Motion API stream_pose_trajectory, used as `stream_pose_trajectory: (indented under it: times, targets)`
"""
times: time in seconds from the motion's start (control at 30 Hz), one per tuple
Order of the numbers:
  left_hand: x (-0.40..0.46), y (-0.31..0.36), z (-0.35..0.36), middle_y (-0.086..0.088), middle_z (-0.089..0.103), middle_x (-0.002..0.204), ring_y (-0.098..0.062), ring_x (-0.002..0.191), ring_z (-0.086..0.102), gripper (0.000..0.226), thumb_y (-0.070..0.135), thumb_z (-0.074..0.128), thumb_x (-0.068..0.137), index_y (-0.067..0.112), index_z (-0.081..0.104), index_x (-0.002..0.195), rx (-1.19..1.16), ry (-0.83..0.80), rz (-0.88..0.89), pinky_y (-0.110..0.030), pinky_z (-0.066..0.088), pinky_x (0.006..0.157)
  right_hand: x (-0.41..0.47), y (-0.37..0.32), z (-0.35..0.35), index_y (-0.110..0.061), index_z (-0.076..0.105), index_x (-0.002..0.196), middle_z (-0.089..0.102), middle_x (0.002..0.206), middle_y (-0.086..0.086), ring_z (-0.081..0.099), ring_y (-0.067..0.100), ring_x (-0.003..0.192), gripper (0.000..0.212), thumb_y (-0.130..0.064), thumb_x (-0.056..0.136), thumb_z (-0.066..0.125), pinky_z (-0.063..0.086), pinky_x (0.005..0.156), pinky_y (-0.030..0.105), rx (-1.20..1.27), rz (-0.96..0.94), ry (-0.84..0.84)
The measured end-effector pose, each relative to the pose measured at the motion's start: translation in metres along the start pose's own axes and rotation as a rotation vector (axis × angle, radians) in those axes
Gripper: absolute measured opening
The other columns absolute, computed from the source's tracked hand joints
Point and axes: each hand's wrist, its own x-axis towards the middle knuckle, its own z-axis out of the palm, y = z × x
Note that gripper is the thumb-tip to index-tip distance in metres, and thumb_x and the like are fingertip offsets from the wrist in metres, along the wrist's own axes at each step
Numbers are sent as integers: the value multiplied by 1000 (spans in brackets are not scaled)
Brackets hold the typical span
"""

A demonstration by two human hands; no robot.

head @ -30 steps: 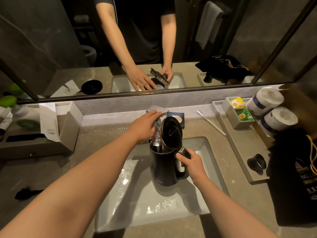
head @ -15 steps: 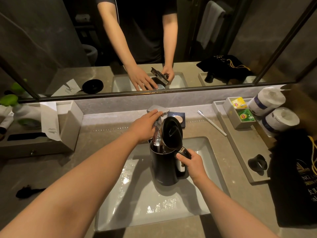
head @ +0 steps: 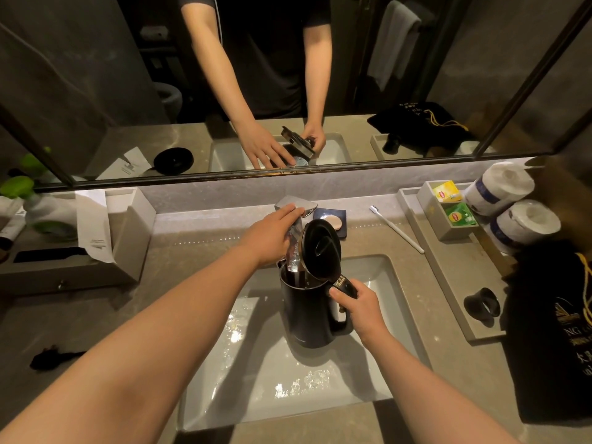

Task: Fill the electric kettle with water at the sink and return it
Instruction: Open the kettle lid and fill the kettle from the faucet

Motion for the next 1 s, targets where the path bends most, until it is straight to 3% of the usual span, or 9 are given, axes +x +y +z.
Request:
stream_pose_trajectory:
  times: [0.2,0.5,0.63,0.73,1.0]
  targets:
    - [0,1,0,4,18,161,-23,141,29,66,22,54,94,34,21,149,2,1,-1,-43,35,107,-1,1,1,-18,69,90,67,81,0,60,17,72,11,-25,83,74,50,61,26,-4,-5,8]
    - [-2,1,0,5,15,161,-23,142,27,67,22,52,95,34,18,150,8,-11,0,-43,36,108,-2,4,2,-18,68,91,66,83,1,60,21,77,12,-26,83,73,50,65,31,-3,-8,-1]
    - [-2,1,0,5,14,161,-23,142,27,66,23,52,95,34,17,150,5,-15,-4,-43,36,109,-2,5,2,-16,68,91,66,84,4,58,23,77,14,-26,83,73,51,59,32,7,-5,-10]
    - [-2,1,0,5,13,162,-23,142,27,67,23,53,95,34,17,150,6,-18,-7,-43,35,108,-2,6,3,-17,67,90,66,84,3,59,23,78,13,-27,83,73,50,64,32,-12,-9,3]
    - [-2,1,0,6,12,162,-23,142,27,69,22,53,94,35,16,151,14,-26,-8,-44,36,108,-4,3,2,-19,65,80,63,74,2,57,22,69,10,-22,83,74,48,62,31,3,-36,1]
